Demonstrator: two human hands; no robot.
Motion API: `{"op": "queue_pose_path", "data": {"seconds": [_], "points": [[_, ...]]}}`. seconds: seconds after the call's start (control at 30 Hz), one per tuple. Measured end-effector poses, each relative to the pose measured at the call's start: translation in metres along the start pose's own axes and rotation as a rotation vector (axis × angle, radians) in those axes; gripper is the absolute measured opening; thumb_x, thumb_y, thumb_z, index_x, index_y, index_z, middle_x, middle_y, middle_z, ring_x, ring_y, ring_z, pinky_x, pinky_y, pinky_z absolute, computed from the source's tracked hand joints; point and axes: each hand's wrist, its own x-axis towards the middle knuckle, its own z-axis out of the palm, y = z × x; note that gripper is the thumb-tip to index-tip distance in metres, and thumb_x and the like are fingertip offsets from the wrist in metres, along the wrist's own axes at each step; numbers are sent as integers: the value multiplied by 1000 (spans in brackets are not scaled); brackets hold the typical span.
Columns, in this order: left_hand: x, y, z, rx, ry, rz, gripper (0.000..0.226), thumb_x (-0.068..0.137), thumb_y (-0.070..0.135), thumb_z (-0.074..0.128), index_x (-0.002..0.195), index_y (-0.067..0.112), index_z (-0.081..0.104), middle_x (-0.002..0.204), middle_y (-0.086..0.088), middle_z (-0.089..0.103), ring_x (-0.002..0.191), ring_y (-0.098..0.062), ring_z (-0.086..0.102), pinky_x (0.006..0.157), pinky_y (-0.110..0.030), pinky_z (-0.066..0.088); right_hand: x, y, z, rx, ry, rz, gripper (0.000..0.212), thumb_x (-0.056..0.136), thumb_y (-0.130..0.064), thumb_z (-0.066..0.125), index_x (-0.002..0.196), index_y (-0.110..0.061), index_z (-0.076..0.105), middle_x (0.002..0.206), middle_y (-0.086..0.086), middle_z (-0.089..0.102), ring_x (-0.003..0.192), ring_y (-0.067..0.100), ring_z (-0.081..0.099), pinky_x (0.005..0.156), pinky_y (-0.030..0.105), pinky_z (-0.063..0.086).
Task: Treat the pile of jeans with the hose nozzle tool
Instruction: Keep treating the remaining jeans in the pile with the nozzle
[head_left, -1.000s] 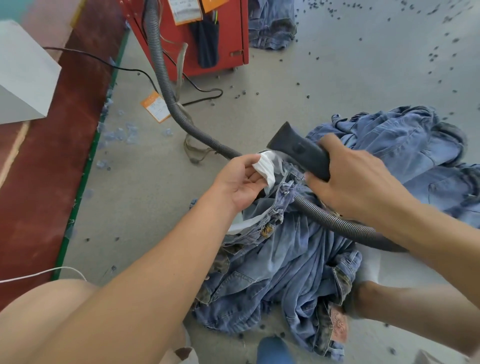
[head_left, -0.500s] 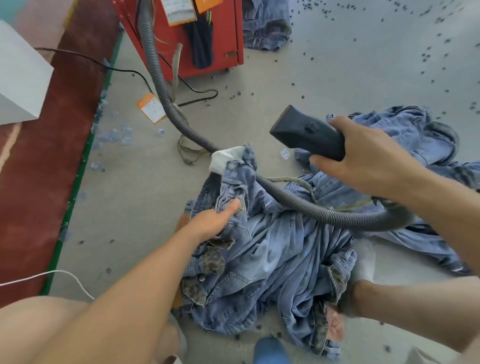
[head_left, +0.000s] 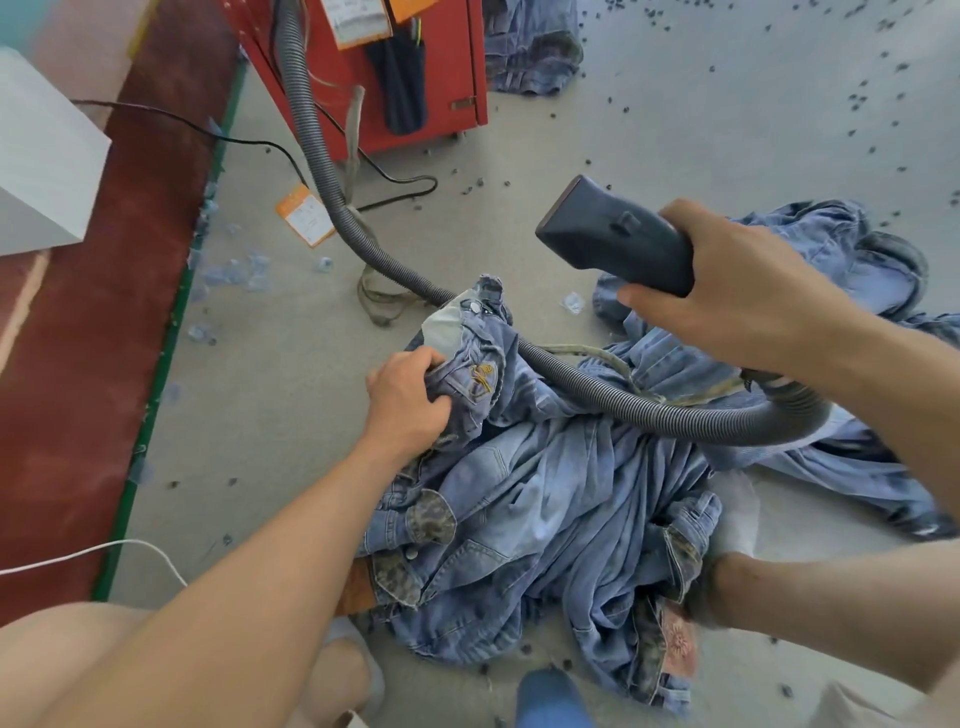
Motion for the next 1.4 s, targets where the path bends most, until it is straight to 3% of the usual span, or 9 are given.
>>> {"op": "queue_pose_path", "data": {"seconds": [0.13, 0.3, 0.4, 0.53, 0.63, 0.77, 0.9, 1.07, 1.4], "points": [[11, 8, -38, -295, 156, -163, 26, 87, 4, 67, 79, 24, 53, 73, 7, 58, 62, 3, 53, 56, -12, 38, 3, 5, -8, 10, 25, -17, 34, 87, -45, 71, 106, -28, 49, 73, -9, 56, 67, 6, 52, 55, 27, 34], [14, -17, -122, -890, 244, -445, 24, 59, 4, 52, 81, 8, 62, 76, -7, 65, 70, -24, 57, 63, -31, 44, 2, 12, -15, -18, -47, -87, 32, 84, -51, 69, 105, -42, 47, 71, -15, 58, 61, 4, 55, 53, 25, 35], [-4, -34, -125, -790, -20, -506, 17, 90, 21, 64, 91, 7, 73, 86, -9, 74, 77, -22, 64, 75, -34, 47, 1, 9, -8, -58, -111, -135, 32, 84, -53, 69, 104, -42, 48, 69, -12, 60, 55, 3, 55, 51, 26, 36], [-23, -51, -112, -619, 13, -530, 14, 93, 16, 73, 92, 3, 68, 90, -16, 71, 86, -24, 61, 83, -39, 44, 1, 1, 7, -86, -212, -227, 34, 80, -58, 63, 106, -42, 49, 73, -11, 62, 64, -2, 60, 52, 27, 42], [-30, -50, -115, -726, 68, -577, 20, 101, 21, 64, 84, 10, 65, 78, -9, 73, 71, -23, 68, 71, -35, 50, 1, -7, 16, -99, -300, -296, 30, 82, -60, 62, 103, -46, 47, 74, -14, 63, 62, 2, 60, 59, 33, 49], [-36, -41, -124, -910, -27, -509, 31, 107, 27, 54, 111, -2, 65, 104, -18, 77, 89, -29, 72, 82, -42, 56, -2, -17, 28, -120, -381, -359, 28, 83, -59, 61, 104, -49, 46, 69, -18, 63, 78, -9, 58, 56, 25, 42], [-45, -24, -124, -969, -163, -365, 17, 99, 32, 55, 95, 16, 55, 92, -1, 73, 84, -13, 68, 79, -29, 55, -8, -35, 33, -86, -377, -400, 30, 82, -65, 59, 108, -52, 48, 84, -27, 63, 80, -10, 58, 57, 22, 40], [-54, -9, -121, -1083, -216, -339, 39, 101, 29, 50, 123, -2, 54, 120, -17, 67, 112, -26, 62, 105, -46, 50, -16, -63, 35, -57, -399, -434, 30, 81, -72, 54, 103, -53, 49, 91, -39, 58, 78, -10, 59, 54, 17, 38], [-69, 2, -115, -1120, -364, -366, 37, 101, 27, 55, 125, 4, 71, 125, -17, 73, 111, -27, 72, 84, -30, 59, 1, -102, 31, 68, -160, -255, 22, 81, -59, 65, 84, -39, 54, 64, -15, 60, 60, -6, 60, 46, 12, 37]]}}
